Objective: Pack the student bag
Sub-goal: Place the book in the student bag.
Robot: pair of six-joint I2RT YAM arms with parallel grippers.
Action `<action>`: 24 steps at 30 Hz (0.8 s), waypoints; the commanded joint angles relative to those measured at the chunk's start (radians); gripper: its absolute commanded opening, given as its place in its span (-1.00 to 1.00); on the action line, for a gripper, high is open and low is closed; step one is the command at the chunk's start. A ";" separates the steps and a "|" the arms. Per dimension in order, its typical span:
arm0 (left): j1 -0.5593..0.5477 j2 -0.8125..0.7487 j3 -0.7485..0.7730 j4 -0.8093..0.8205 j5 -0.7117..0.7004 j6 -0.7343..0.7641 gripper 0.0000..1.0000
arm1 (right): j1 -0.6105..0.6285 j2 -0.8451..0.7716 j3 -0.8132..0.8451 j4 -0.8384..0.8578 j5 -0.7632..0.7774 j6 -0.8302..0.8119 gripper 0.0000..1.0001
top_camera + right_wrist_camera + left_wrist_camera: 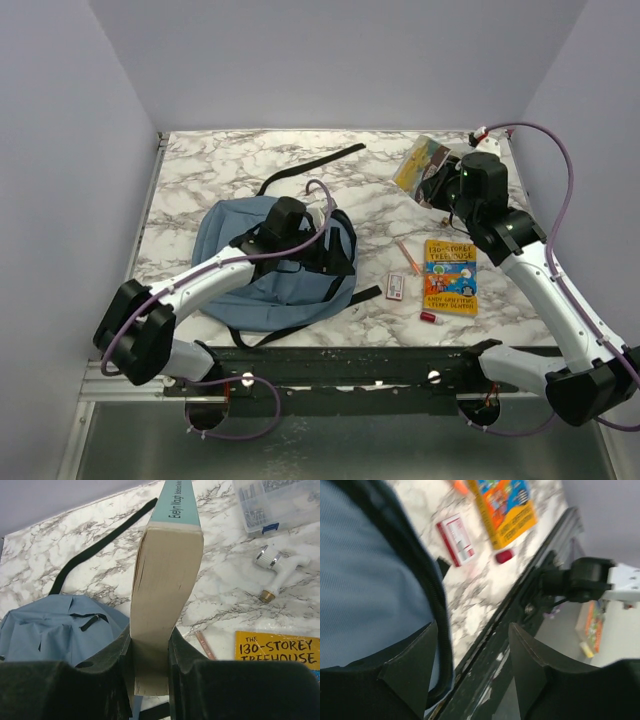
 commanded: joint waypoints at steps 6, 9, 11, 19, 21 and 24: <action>-0.095 0.105 0.162 -0.368 -0.247 0.197 -0.14 | 0.005 -0.050 0.013 0.059 -0.037 -0.053 -0.99; -0.123 0.140 0.196 -0.426 -0.291 0.226 -0.39 | 0.005 -0.042 0.014 0.061 -0.052 -0.056 -0.99; -0.137 0.153 0.205 -0.442 -0.323 0.238 -0.40 | 0.005 -0.039 0.021 0.061 -0.062 -0.056 -0.99; -0.162 0.231 0.292 -0.526 -0.473 0.269 -0.40 | 0.005 -0.040 0.026 0.055 -0.082 -0.057 -0.99; -0.166 0.245 0.306 -0.538 -0.511 0.274 -0.40 | 0.005 -0.040 0.024 0.052 -0.087 -0.053 -0.99; -0.167 0.267 0.331 -0.540 -0.516 0.278 -0.25 | 0.006 -0.043 0.018 0.045 -0.091 -0.052 -0.99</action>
